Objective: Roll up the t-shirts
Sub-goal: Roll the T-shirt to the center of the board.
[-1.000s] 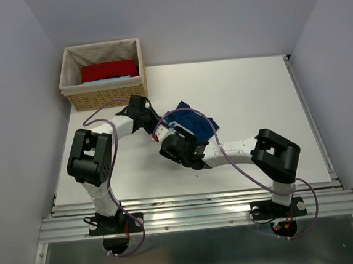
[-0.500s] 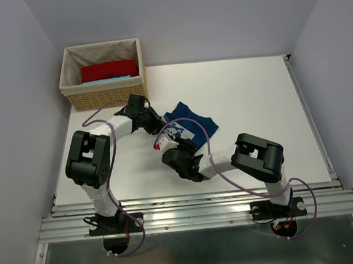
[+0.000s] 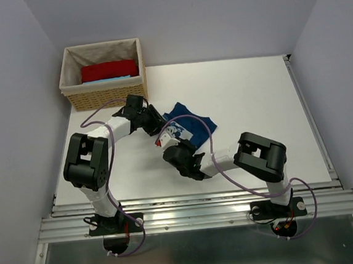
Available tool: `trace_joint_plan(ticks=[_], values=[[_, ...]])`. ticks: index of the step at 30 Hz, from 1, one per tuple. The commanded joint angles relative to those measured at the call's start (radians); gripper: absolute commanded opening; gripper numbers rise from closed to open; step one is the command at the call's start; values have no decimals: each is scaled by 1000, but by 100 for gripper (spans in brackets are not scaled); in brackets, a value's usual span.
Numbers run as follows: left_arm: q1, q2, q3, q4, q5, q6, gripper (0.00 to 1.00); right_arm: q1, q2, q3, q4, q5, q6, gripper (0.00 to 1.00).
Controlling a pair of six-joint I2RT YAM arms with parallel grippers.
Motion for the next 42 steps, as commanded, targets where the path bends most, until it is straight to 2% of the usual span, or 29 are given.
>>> trace_joint_plan(ticks=[1, 2, 3, 4, 13, 19, 31, 42], values=[[13, -64, -21, 38, 42, 40, 72, -38, -81, 14, -65, -139, 105, 1], [13, -69, -24, 37, 44, 49, 80, -38, -96, 17, -81, -160, 114, 1], [13, -70, -23, 38, 45, 54, 94, -49, -102, 18, -105, -179, 117, 1], [14, -78, -23, 37, 47, 65, 99, -49, -117, 20, -115, -225, 135, 1], [14, -164, 22, -46, 25, 120, 99, -127, -188, 12, -195, -400, 234, 1], [25, -256, 33, -75, 7, 125, 99, -208, -228, 55, -283, -613, 316, 1], [28, -314, 7, -77, 1, 141, 99, -411, -147, 281, -567, -1260, 407, 1], [20, -313, -9, -59, 21, 154, 91, -583, -4, 333, -577, -1709, 571, 1]])
